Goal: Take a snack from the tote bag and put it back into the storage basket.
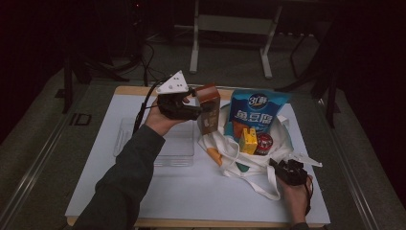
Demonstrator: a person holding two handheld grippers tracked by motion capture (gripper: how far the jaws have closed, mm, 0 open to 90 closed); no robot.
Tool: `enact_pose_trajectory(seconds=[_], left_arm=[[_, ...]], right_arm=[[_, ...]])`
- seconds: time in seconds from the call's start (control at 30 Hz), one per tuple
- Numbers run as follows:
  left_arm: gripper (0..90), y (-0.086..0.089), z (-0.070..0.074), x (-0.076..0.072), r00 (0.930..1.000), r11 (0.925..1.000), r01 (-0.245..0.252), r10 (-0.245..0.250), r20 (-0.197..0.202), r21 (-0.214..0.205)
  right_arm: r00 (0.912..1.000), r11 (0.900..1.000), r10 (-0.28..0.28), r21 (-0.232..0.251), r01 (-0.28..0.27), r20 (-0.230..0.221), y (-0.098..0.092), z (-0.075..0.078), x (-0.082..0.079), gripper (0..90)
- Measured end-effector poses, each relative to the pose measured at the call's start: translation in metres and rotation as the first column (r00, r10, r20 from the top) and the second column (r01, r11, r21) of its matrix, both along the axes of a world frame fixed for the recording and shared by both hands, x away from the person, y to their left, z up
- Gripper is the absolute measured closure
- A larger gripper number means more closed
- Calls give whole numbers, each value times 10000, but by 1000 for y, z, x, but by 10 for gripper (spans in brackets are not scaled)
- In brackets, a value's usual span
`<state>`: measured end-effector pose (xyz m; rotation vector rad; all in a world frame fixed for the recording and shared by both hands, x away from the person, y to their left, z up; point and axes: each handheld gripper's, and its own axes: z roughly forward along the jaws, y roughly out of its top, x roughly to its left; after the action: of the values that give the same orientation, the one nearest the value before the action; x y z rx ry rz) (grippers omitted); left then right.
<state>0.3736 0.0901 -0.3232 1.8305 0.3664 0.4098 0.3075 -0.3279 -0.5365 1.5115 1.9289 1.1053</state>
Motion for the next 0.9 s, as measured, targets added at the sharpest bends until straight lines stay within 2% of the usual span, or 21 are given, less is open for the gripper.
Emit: enact_pose_trajectory(seconds=[0.1,0.47,0.9], left_arm=[[429,6,0,-1,10000,10000,38,-39,-53,-29],[429,23,-2,-5,10000,9987,-96,97,-15,495],[429,39,-2,-9,9998,9959,-206,205,18,884]], right_arm=[[10000,10000,-6,6,6,-9,0,0,0,669],[10000,10000,-8,-10,8,11,0,0,0,669],[10000,10000,-11,-4,11,7,0,0,0,669]])
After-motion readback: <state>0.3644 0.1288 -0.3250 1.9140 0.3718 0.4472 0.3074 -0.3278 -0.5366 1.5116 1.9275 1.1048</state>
